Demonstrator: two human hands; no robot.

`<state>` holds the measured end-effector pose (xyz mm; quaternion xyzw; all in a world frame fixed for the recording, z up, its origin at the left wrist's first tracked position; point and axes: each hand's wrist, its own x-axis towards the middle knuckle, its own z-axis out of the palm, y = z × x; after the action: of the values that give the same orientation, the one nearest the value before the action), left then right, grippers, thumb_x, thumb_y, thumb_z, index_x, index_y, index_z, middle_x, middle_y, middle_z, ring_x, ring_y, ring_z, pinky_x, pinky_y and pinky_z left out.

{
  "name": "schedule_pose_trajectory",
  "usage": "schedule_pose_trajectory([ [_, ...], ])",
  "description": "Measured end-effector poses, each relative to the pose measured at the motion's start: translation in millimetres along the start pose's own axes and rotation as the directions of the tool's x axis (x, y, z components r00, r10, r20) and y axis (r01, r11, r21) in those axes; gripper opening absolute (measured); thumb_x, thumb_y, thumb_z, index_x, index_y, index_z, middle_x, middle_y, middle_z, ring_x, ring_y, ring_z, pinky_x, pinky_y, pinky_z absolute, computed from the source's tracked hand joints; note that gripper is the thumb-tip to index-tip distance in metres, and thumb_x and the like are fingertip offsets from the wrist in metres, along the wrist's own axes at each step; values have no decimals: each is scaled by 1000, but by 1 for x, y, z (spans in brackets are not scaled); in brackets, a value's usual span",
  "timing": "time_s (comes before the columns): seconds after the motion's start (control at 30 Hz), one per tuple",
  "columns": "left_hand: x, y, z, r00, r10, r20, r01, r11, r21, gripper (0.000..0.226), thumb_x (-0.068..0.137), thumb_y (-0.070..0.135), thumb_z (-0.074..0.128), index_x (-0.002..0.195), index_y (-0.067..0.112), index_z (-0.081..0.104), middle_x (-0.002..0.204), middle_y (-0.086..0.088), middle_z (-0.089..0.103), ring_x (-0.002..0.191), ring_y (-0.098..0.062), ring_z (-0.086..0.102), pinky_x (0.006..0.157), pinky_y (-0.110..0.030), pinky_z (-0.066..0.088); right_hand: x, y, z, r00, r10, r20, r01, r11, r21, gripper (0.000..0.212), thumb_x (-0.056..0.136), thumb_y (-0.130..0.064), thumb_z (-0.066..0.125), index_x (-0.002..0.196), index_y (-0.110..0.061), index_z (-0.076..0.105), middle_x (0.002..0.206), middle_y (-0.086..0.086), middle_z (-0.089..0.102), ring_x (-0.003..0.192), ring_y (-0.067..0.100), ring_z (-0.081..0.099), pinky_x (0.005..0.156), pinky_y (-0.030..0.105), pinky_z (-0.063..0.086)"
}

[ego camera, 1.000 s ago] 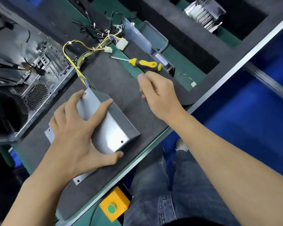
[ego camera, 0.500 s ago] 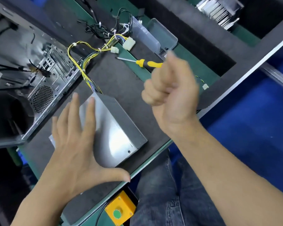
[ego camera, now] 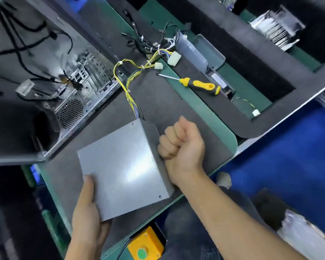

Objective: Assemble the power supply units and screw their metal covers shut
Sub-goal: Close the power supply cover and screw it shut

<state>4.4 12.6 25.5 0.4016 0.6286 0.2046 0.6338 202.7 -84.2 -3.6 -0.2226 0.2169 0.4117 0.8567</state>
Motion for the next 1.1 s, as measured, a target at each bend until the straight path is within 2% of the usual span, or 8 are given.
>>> schedule_pose_trajectory([
  [0.1,2,-2,-4,999,-25,-25,25,1000,-18,34,78,55,64,93,30,81,108,4,76,90,-16,75,59,-33,60,-4,19,3,998,42,-48,-42,999,4,45,96,-20,35,56,-23,15,51,-6,12,48,14,4,44,23,9],
  [0.27,2,-6,-4,999,31,-16,-31,1000,2,34,99,47,51,95,27,79,104,6,76,89,-12,74,59,-24,58,1,-27,18,984,-164,74,167,985,-40,46,96,-20,34,54,-24,16,50,-6,12,47,12,6,42,20,13],
  [0.43,0,-9,2,999,35,15,-34,999,-42,28,99,46,53,111,26,68,107,8,76,95,-12,73,64,-23,58,-12,-42,56,952,-152,267,237,915,-327,46,92,-20,42,56,-22,13,52,-5,9,44,8,9,47,18,12],
  [0.53,-3,-14,16,995,88,51,-84,994,-76,26,100,43,51,111,26,68,108,7,75,96,-12,73,67,-23,58,-25,-33,83,927,-101,362,298,783,-546,51,97,-13,44,58,-21,12,54,-1,8,45,10,9,48,19,14],
  [0.73,3,-17,24,973,167,159,-154,984,-91,37,98,46,46,123,26,65,121,3,71,111,-16,67,89,-37,51,-42,0,128,687,-66,724,634,542,-552,50,97,-9,43,54,-25,22,47,-14,20,39,6,20,48,18,19],
  [0.93,6,-16,21,954,188,234,-171,981,-92,53,92,50,47,137,25,55,130,2,66,120,-20,63,105,-49,46,-37,41,66,879,32,476,446,302,-843,45,93,-21,44,56,-24,19,52,-8,15,49,12,15,51,30,13],
  [1.03,4,-14,20,932,253,258,-246,967,-61,57,94,50,44,144,23,47,137,3,61,126,-19,58,109,-52,43,-32,32,76,931,-5,365,317,505,-803,44,89,-24,47,55,-26,18,51,-8,13,45,12,11,48,23,12],
  [1.1,5,-13,15,928,259,268,-259,965,-37,67,92,58,44,150,25,40,147,6,52,134,-16,50,114,-51,37,-29,13,83,918,-114,379,371,584,-722,46,90,-23,47,54,-28,20,50,-10,15,44,13,12,47,20,16],
])
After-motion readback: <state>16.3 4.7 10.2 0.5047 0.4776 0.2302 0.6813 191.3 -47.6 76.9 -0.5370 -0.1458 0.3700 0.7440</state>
